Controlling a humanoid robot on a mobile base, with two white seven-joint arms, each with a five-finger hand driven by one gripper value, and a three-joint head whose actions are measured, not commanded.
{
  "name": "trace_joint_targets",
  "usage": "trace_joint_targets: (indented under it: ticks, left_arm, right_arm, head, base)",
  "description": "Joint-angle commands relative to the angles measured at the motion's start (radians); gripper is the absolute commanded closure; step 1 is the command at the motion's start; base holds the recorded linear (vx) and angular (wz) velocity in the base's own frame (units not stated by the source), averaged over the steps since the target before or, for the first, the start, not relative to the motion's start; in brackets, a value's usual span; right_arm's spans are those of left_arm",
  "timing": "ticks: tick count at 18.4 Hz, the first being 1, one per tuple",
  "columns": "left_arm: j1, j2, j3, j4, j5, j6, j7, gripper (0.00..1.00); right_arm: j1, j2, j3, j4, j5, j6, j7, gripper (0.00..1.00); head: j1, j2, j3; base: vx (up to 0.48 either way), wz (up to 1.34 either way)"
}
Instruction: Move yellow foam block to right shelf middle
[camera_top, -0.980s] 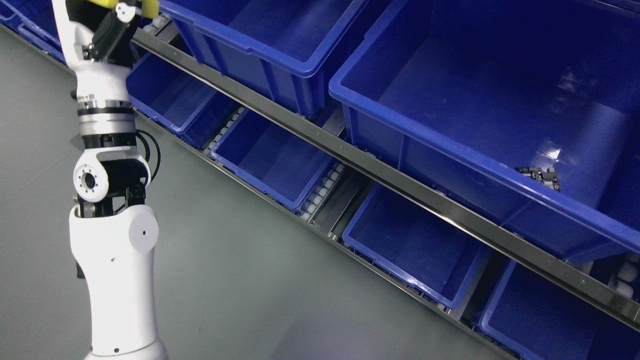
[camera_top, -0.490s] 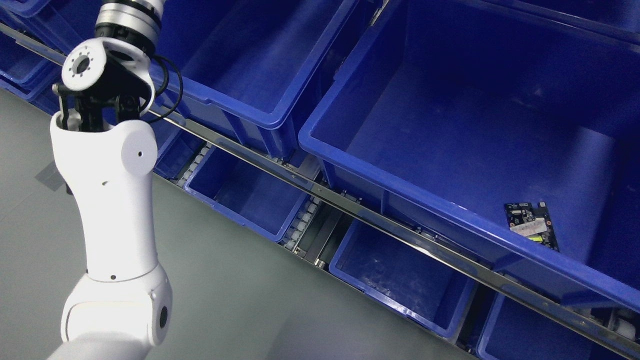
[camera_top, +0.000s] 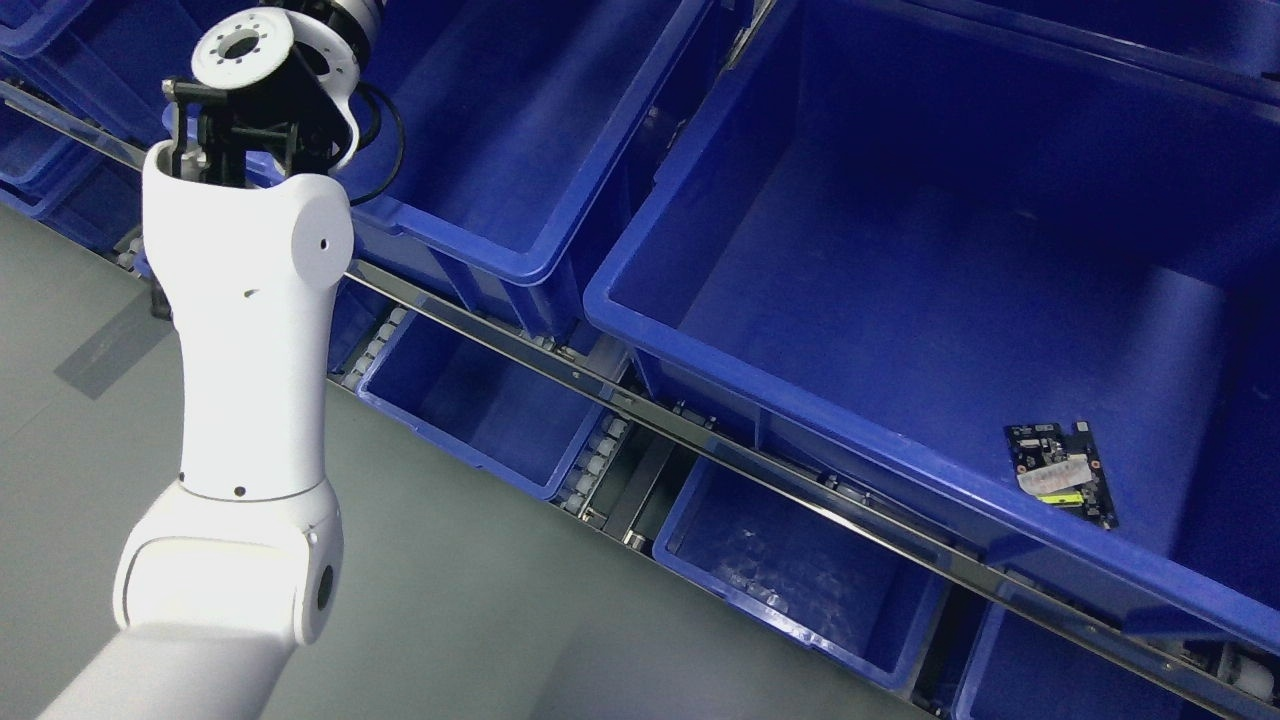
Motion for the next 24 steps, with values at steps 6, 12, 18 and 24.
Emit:
trace_joint_targets:
  ticks: [6, 12, 18, 24]
  left_arm:
    - [0.086, 0.018, -0.046, 0.011, -0.063, -0.433, -0.147, 0.00]
    - [0.362, 0.018, 0.124, -0.223, -0.063, -0.599, -0.353, 0.00]
    - [0.534, 0.018, 0.133, -0.289, -0.065, -0.577, -0.285, 0.00]
    - [0.481, 0.018, 0.119, -0.289, -0.065, -0.544, -0.255, 0.00]
  right_arm:
    - [0.001, -0.017, 0.000, -0.017, 0.003, 0.001, 0.000, 0.00]
    - [0.001, -0.017, 0.000, -0.017, 0.003, 0.001, 0.000, 0.00]
    - [0.001, -0.017, -0.001, -0.017, 0.003, 0.001, 0.000, 0.00]
    - [0.001, -0.017, 0.000, -0.017, 0.003, 0.001, 0.000, 0.00]
  head:
    - [0.0000, 0.000, 0.000]
    - [0.0000, 0.000, 0.000]
    - [0.0000, 0.000, 0.000]
    - [0.0000, 0.000, 0.000]
  base:
    - [0.008, -0.01]
    - [0.000, 0.00]
    - [0.000, 0.00]
    - [0.000, 0.00]
